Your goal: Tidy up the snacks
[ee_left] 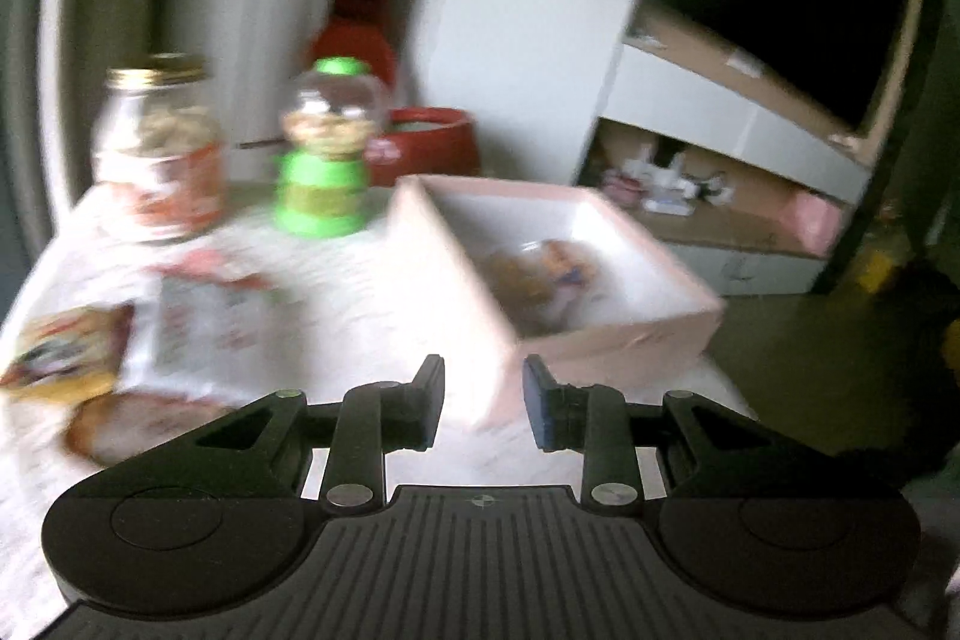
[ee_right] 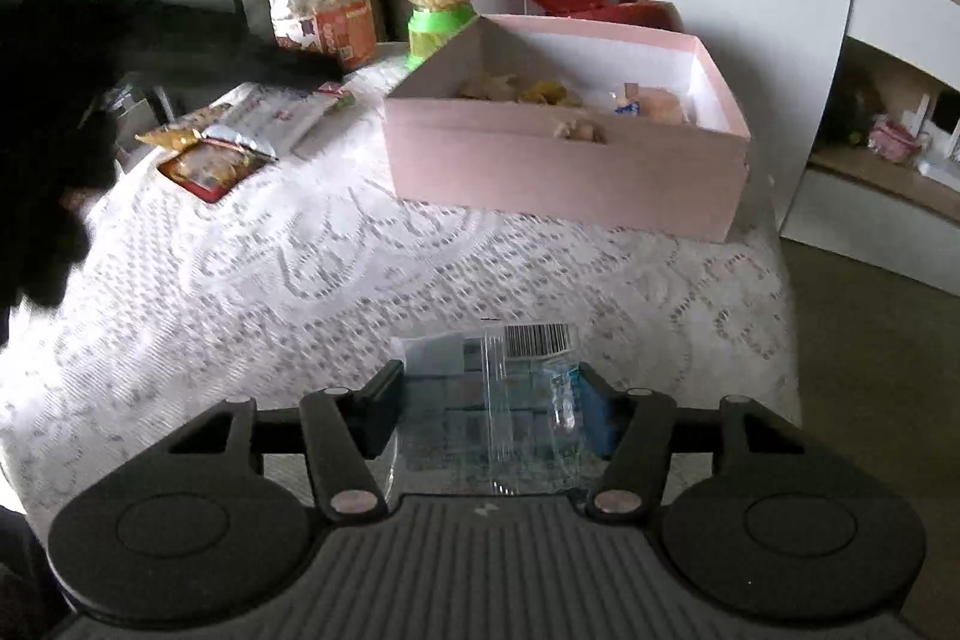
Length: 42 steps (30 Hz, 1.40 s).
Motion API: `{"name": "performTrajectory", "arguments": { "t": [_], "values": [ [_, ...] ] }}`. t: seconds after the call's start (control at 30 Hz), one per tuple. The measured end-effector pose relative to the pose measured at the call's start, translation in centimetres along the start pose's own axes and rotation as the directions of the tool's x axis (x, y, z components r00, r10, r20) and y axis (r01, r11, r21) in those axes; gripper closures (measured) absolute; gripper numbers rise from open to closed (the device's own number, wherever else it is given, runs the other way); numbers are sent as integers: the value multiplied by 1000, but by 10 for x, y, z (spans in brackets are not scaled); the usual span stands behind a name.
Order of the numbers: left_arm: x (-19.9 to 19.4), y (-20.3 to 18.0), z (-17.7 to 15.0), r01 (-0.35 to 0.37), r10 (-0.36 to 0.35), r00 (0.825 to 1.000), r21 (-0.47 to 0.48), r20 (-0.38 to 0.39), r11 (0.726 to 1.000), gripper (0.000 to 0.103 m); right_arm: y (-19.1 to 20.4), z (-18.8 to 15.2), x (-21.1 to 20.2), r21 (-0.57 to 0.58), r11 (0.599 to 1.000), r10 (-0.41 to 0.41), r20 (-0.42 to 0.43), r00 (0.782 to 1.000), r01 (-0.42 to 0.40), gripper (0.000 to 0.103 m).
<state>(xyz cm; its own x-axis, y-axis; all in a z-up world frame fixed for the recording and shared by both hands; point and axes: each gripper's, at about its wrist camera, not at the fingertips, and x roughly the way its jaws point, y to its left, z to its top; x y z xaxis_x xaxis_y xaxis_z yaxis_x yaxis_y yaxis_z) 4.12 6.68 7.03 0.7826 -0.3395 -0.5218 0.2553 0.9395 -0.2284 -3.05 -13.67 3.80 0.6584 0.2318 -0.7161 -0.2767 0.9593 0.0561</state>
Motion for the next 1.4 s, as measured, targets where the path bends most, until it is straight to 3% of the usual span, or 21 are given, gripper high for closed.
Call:
{"name": "performTrajectory", "arguments": {
  "t": [0.13, 0.3, 0.47, 0.6, 0.83, 0.93, 1.1, 1.17, 1.3, 1.4],
  "values": [
    [-25, 30, -24, -69, 69, 998, -76, -3, 995, 71, -6, 23, -23, 10, 999, 30, 31, 999, -31, 44],
    [-43, 62, -47, -101, 102, 995, -204, -6, 974, 71, -28, 88, -38, 48, 999, 13, 110, 994, -18, 44],
    [-45, 80, -55, -123, 122, 992, -232, -17, 965, 71, -46, 167, 4, 112, 992, -70, 153, 986, 54, 41],
    [-54, 89, -59, -149, 152, 988, -224, 0, 963, 71, -45, 194, 38, 129, 987, -114, 108, 988, 100, 39],
    [-65, 115, -64, -214, 235, 971, -299, 38, 930, 71, 16, 195, 62, 87, 994, 55, 89, 994, -63, 22],
    [-65, 127, -62, -210, 233, 972, -351, 25, 912, 71, 56, 204, 92, 69, 991, 109, 40, 993, -112, 18],
    [-71, 145, -45, -244, 285, 955, -327, 81, 913, 71, 113, 217, 165, 113, 980, 173, -85, 981, -163, 18],
    [-75, 151, -38, -250, 300, 948, -330, 109, 910, 71, 133, 222, 193, 97, 985, 154, -116, 981, -144, 18],
    [-77, 159, -35, -241, 298, 946, -335, 131, 911, 71, 154, 239, 238, -31, 999, 29, -107, 994, -33, 18],
    [-72, 164, -40, -239, 296, 948, -345, 120, 908, 71, 151, 245, 264, -28, 997, 68, -218, 974, -75, 20]
  ]
}}
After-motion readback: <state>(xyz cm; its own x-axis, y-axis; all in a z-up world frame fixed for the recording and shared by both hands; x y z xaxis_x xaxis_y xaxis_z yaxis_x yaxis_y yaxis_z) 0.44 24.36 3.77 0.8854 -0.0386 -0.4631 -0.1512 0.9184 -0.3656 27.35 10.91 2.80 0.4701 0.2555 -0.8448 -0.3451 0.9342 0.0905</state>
